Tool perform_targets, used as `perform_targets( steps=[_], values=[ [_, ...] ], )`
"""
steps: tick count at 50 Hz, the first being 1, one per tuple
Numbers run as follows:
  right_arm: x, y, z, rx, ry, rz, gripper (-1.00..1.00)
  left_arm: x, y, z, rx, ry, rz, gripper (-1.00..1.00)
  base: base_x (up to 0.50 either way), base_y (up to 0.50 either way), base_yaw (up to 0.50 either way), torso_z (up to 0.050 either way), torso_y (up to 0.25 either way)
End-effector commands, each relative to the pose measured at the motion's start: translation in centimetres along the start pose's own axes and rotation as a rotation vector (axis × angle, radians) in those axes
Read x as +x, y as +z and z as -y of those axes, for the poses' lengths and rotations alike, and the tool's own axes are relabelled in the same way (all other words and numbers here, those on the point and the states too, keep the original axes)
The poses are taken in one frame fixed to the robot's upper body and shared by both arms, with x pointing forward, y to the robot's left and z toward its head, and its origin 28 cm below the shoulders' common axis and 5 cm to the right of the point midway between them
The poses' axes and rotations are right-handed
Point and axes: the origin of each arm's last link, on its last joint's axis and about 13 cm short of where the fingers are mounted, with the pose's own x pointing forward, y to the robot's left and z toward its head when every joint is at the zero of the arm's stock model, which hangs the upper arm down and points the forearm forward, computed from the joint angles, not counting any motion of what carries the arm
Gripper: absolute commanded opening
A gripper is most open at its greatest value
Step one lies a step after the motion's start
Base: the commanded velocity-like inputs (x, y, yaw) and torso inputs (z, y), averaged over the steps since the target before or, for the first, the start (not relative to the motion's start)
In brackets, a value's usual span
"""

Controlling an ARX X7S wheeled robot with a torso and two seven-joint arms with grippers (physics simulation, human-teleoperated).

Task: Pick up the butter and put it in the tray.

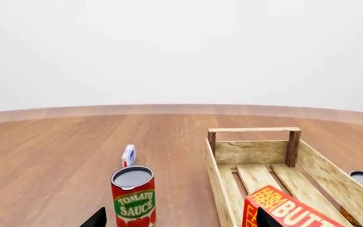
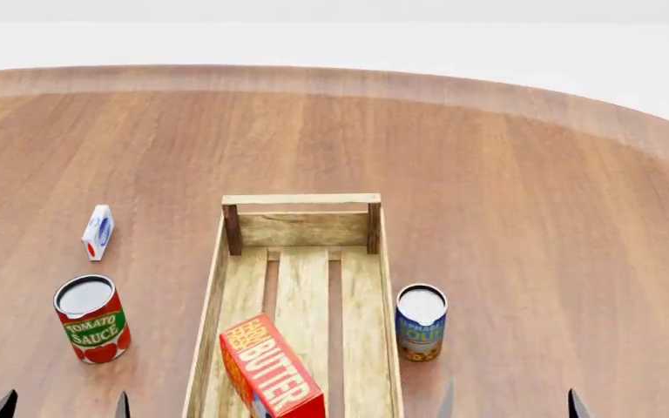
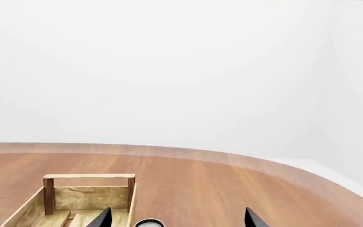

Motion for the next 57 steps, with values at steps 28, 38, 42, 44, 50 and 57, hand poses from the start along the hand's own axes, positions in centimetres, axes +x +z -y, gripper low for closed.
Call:
perform_targets(
  steps=[28,38,42,44,50,57],
  values=[
    [-2.8,1.0,-0.3,-0.016,0.049,0.092,1.00,-1.9,1.7,-0.1,-0.010,-0.001,0.113,1.00,0.00,0.00,0.00,0.000,0.000],
    [-4.0,1.4,-0.3,-0.014,0.060,0.124,1.00,-3.0,2.2,-0.2,-0.014,-0.011,0.151,1.00,0.00,0.00,0.00,0.000,0.000],
    [-4.4,1.6,-0.3,-0.012,0.065,0.137,1.00,-3.3,2.4,-0.2,-0.016,-0.012,0.164,1.00,0.00,0.00,0.00,0.000,0.000],
    [-4.5,1.6,-0.3,-0.013,0.066,0.138,1.00,-3.4,2.5,-0.3,-0.017,-0.012,0.167,1.00,0.00,0.00,0.00,0.000,0.000],
    [-4.5,1.5,-0.3,-0.018,0.064,0.137,1.00,-3.5,2.6,-0.3,-0.018,-0.011,0.174,1.00,0.00,0.00,0.00,0.000,0.000],
    [-4.5,1.5,-0.3,-0.017,0.068,0.141,1.00,-3.5,2.7,-0.3,-0.017,-0.008,0.179,1.00,0.00,0.00,0.00,0.000,0.000]
  ],
)
